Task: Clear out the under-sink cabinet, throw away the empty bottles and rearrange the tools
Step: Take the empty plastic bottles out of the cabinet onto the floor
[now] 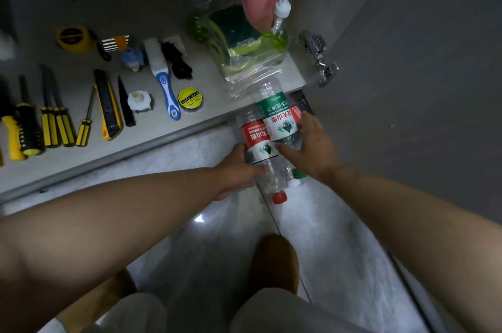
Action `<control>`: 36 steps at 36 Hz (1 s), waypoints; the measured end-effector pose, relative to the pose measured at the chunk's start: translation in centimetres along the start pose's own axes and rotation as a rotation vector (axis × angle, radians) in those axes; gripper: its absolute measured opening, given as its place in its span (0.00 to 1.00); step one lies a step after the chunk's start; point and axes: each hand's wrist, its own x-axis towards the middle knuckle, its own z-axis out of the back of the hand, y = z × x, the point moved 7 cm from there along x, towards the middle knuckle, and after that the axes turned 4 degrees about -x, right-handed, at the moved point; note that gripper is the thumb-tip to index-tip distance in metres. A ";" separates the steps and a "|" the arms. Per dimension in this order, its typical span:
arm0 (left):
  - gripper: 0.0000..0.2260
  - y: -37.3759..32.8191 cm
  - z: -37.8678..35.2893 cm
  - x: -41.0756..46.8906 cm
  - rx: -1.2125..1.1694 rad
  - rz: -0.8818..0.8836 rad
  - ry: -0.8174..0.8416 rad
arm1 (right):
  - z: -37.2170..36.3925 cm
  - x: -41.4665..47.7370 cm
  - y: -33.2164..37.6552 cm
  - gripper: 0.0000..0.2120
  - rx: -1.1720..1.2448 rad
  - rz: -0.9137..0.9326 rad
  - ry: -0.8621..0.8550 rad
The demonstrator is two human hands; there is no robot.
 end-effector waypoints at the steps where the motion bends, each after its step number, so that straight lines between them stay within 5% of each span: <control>1: 0.29 0.0 0.1 0.1 0.012 -0.003 -0.012 | 0.0 -0.1 0.2 0.32 -0.006 0.004 0.001; 6: 0.12 -0.7 -0.1 0.3 0.127 -0.025 -0.039 | 1.2 -1.0 0.7 0.28 -0.121 -0.010 -0.108; 9: 0.11 -1.5 -0.6 0.3 0.182 -0.030 -0.040 | 2.4 -2.1 0.7 0.25 -0.092 -0.058 -0.196; 18: 0.07 -2.2 -1.0 0.6 0.209 0.044 -0.099 | 1.6 -3.2 -1.4 0.23 -0.033 -0.194 -0.048; 28: 0.16 -2.9 -0.4 0.7 0.153 0.089 -0.099 | 1.6 -0.6 -0.2 0.22 0.179 -0.178 -0.015; 36: 0.17 -3.0 0.0 0.4 0.192 0.018 -0.101 | 3.0 -2.3 -1.7 0.20 -0.035 -0.069 -0.210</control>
